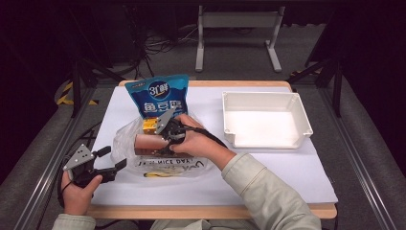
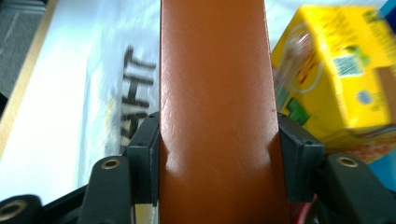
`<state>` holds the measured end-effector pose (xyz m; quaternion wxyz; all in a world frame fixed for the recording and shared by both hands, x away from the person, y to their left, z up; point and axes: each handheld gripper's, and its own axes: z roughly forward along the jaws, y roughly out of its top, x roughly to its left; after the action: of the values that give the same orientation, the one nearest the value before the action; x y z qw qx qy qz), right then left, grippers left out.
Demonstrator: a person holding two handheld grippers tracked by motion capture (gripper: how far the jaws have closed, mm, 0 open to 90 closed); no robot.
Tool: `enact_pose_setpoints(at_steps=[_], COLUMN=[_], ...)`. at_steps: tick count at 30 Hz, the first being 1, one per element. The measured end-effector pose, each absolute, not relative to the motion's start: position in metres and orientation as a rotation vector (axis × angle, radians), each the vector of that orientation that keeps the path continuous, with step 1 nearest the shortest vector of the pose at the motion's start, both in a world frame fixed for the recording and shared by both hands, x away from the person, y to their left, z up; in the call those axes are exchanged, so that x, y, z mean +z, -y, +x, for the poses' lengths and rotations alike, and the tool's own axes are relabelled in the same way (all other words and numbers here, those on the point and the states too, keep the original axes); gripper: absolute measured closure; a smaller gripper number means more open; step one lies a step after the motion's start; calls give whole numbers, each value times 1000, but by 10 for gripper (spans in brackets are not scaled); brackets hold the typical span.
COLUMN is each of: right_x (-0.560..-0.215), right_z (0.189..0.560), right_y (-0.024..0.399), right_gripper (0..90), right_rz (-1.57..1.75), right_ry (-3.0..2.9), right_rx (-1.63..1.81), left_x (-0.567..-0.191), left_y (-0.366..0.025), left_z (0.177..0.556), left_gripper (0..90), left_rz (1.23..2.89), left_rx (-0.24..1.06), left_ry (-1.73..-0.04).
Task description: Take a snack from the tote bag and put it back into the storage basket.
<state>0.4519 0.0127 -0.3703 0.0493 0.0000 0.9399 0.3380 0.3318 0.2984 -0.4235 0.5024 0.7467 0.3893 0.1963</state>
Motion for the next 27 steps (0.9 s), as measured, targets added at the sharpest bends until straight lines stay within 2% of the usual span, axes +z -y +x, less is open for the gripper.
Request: enact_pose_setpoints(at_steps=[27], right_x=[-315], right_z=[445], right_y=[11], right_gripper=[428], right_rz=[-12], right_ry=[-2779], right_rx=[1168], left_x=[-424], left_y=[-294], left_z=[338], left_gripper=[183], left_rz=[1813], left_rx=[479], left_ry=[-945])
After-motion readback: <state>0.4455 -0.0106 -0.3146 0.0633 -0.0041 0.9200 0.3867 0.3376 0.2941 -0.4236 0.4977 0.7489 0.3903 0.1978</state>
